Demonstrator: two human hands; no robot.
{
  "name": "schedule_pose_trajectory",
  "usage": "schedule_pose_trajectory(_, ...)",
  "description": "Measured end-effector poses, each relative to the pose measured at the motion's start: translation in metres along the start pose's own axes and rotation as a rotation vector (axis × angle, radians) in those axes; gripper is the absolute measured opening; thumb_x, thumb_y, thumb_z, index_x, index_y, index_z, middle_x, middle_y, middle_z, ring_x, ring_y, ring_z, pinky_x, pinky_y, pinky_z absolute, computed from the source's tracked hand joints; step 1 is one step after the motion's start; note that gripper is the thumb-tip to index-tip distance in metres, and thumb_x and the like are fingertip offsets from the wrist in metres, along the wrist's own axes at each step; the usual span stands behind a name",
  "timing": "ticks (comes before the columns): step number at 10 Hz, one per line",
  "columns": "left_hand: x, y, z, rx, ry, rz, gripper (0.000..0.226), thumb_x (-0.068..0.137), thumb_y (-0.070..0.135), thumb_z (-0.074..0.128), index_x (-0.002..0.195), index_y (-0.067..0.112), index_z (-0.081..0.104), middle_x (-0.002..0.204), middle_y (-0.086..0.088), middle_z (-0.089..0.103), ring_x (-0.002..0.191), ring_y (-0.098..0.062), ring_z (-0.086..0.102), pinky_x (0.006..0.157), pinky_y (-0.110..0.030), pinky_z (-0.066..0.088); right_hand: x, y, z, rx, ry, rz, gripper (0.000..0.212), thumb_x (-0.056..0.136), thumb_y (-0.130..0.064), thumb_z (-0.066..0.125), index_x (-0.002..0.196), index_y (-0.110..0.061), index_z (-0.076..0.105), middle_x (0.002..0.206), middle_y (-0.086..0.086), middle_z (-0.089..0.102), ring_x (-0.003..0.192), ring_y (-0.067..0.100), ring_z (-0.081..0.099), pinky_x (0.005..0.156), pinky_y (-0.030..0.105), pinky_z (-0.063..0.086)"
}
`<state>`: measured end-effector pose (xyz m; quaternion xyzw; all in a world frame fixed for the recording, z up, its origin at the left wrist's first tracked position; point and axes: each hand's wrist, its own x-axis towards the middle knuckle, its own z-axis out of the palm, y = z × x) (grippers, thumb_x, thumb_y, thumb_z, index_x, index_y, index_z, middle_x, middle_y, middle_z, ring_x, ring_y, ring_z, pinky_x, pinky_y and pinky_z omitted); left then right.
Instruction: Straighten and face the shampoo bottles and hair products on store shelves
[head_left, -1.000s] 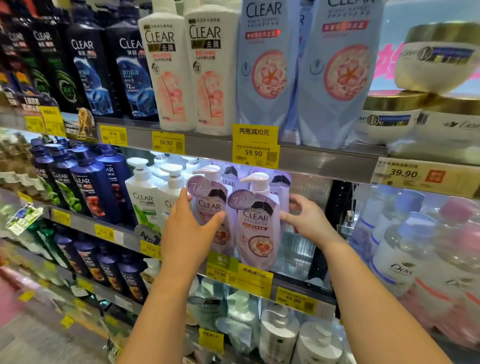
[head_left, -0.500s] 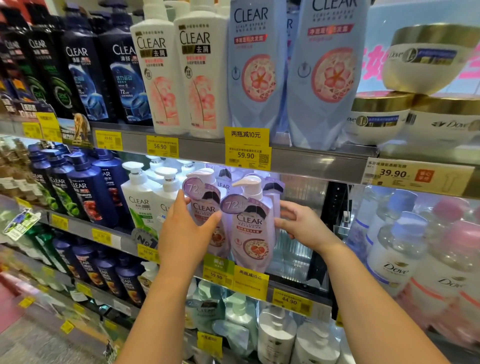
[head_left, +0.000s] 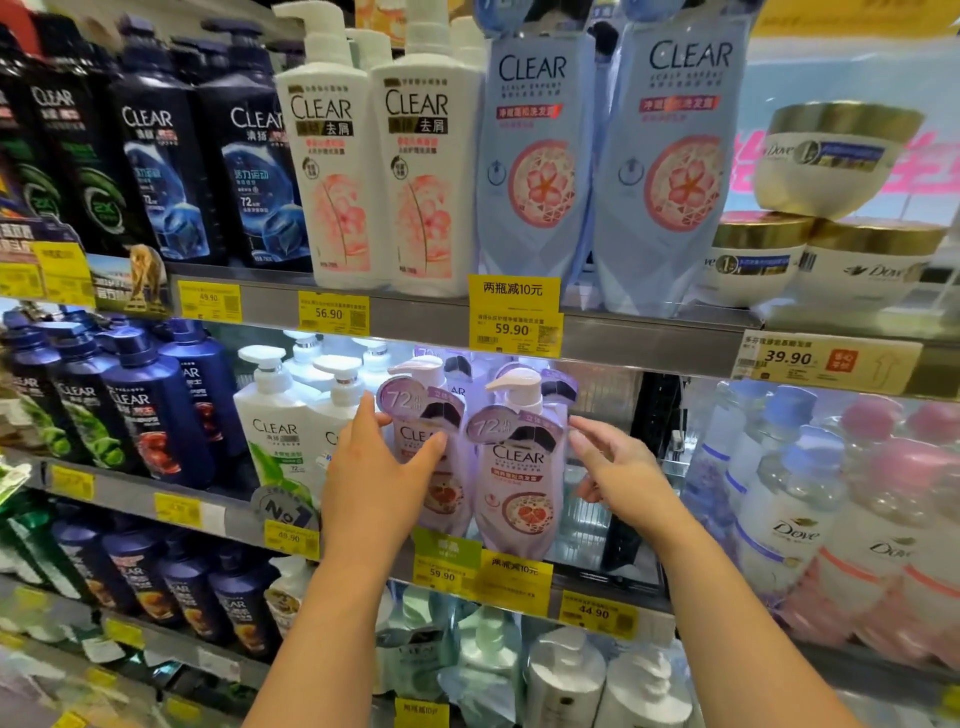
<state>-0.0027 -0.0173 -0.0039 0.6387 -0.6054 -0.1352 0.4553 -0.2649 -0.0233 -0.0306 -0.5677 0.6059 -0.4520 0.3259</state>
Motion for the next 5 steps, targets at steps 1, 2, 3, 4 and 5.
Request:
schedule_pose_trajectory(1, 0.004, -0.008, -0.010, -0.024, -0.060, 0.031, 0.090, 0.080, 0.060, 0.066, 0.151, 0.024, 0.025, 0.134, 0.008, 0.052, 0.122, -0.022, 0.051, 0.087, -0.040, 0.045, -0.015, -0.012, 0.008, 0.045, 0.166, -0.013, 0.025, 0.101, -0.034, 0.058, 0.124, -0.028, 0.065, 0.107, -0.009, 0.070, 0.053, 0.003, 0.064, 0.056, 0.021, 0.054)
schedule_pose_trajectory(2, 0.006, -0.011, -0.019, -0.048, -0.115, 0.058, 0.092, 0.080, 0.061, 0.065, 0.153, 0.026, 0.021, 0.136, 0.011, 0.052, 0.122, -0.020, 0.051, 0.088, -0.040, 0.045, -0.027, -0.024, 0.017, 0.083, 0.218, -0.029, 0.016, 0.101, -0.034, 0.059, 0.114, -0.032, 0.067, 0.107, -0.004, 0.071, 0.051, 0.003, 0.062, 0.057, 0.024, 0.054)
schedule_pose_trajectory(3, 0.008, -0.016, -0.028, -0.107, -0.189, 0.101, 0.094, 0.079, 0.063, 0.065, 0.153, 0.028, 0.020, 0.136, 0.013, 0.052, 0.122, -0.017, 0.051, 0.090, -0.039, 0.045, -0.043, -0.042, 0.030, 0.079, 0.305, -0.038, 0.010, 0.100, -0.034, 0.059, 0.099, -0.042, 0.066, 0.103, -0.009, 0.072, 0.050, 0.003, 0.061, 0.059, 0.030, 0.057)
schedule_pose_trajectory(4, 0.009, -0.018, -0.036, -0.159, -0.234, 0.124, 0.092, 0.079, 0.063, 0.065, 0.153, 0.030, 0.021, 0.130, 0.016, 0.054, 0.121, -0.017, 0.051, 0.091, -0.039, 0.044, -0.056, -0.052, 0.038, 0.067, 0.376, -0.029, 0.012, 0.099, -0.031, 0.060, 0.095, -0.041, 0.065, 0.102, -0.008, 0.073, 0.048, 0.003, 0.060, 0.060, 0.034, 0.057)
schedule_pose_trajectory(5, 0.011, -0.016, -0.050, -0.185, -0.238, 0.135, 0.087, 0.079, 0.059, 0.067, 0.150, 0.034, 0.022, 0.107, 0.028, 0.053, 0.101, -0.013, 0.055, 0.078, -0.036, 0.044, -0.072, -0.068, 0.048, 0.080, 0.466, -0.015, 0.012, 0.100, -0.029, 0.061, 0.095, -0.038, 0.066, 0.102, -0.006, 0.073, 0.047, 0.003, 0.058, 0.054, 0.025, 0.052)
